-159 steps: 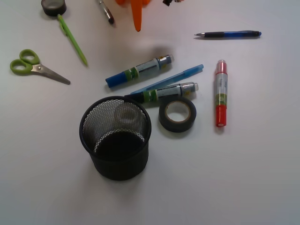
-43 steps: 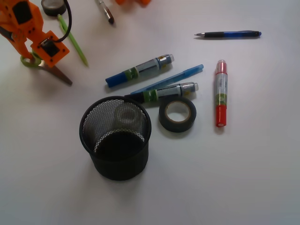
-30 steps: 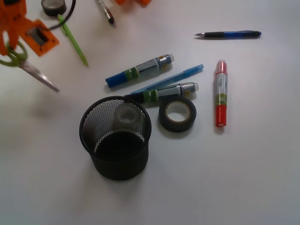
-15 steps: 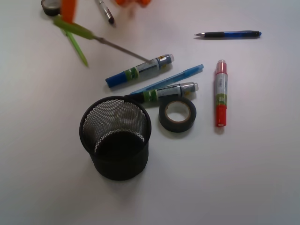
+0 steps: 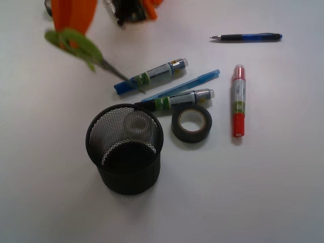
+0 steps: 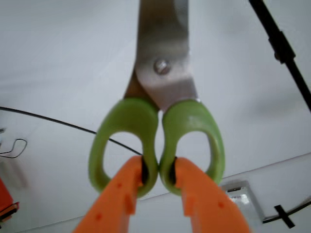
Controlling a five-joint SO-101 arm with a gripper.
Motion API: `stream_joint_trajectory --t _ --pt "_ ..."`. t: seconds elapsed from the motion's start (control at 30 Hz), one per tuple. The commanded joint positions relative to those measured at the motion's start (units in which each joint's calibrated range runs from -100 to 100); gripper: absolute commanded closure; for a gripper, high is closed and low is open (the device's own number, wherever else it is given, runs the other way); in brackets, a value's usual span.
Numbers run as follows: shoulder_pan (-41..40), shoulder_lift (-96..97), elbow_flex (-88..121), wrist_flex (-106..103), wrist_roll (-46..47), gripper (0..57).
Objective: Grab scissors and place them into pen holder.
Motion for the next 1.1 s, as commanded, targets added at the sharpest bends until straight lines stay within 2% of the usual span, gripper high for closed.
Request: stream_joint_trajectory --t 0.0,0.43,0.5,0.57,0.6,0.63,0.97,1.07 --pt "-1.16 2.39 -2.49 -5.43 1.76 57.2" --pt "-0.19 12.08 -2.59 -9.81 1.95 56.2" --pt "-0.19 12.5 -2.49 -8.58 2.0 48.5" --pt "-0.27 12.67 -2.49 -6.48 2.0 35.3" --pt "-0.34 12.67 -2.49 -5.52 2.05 29.8" --pt "-0.57 12.5 -2.49 -4.82 2.05 26.8" --pt "-2.66 12.08 -6.66 -1.32 1.66 28.0" --pt "-2.36 12.08 -12.37 2.27 -1.17 28.3"
